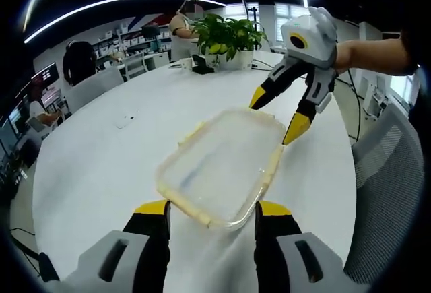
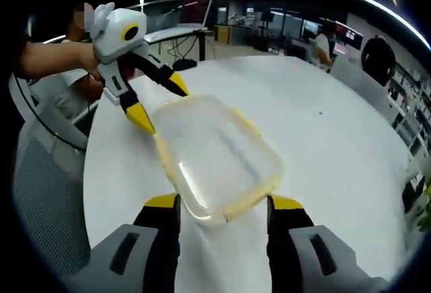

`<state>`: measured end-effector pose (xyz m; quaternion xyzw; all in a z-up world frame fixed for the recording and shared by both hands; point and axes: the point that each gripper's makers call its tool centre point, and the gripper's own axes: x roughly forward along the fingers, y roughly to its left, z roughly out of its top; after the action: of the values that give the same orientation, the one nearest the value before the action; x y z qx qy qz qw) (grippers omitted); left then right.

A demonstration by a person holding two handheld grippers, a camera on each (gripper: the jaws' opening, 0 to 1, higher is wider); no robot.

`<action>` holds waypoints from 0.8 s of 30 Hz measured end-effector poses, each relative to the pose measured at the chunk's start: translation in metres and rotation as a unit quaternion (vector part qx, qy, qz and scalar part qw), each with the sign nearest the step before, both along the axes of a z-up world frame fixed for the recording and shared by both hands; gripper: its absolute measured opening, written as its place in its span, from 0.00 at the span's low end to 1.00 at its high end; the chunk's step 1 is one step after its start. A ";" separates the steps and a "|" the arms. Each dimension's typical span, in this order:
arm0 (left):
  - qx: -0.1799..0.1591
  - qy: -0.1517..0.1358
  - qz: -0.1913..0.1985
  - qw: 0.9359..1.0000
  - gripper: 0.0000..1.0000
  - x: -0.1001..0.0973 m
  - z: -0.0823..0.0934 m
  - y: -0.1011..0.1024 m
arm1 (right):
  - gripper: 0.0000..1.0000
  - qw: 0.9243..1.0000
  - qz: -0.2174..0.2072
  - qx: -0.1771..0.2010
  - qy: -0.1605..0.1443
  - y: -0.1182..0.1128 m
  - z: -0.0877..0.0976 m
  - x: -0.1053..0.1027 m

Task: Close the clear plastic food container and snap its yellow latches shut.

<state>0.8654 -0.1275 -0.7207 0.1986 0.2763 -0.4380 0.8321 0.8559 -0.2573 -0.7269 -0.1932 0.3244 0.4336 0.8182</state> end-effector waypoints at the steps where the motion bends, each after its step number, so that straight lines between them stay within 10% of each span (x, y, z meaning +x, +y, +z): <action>1: -0.001 0.001 -0.001 1.000 0.44 0.000 0.000 0.000 | 0.48 1.000 0.000 0.001 0.001 0.000 0.000 0.000; 24: -0.007 0.010 0.004 1.000 0.45 0.002 0.000 0.001 | 0.49 1.000 -0.019 0.014 -0.002 0.000 0.004 0.000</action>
<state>0.8669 -0.1266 -0.7206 0.1872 0.2821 -0.4382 0.8327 0.8558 -0.2570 -0.7230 -0.1766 0.3201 0.4218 0.8297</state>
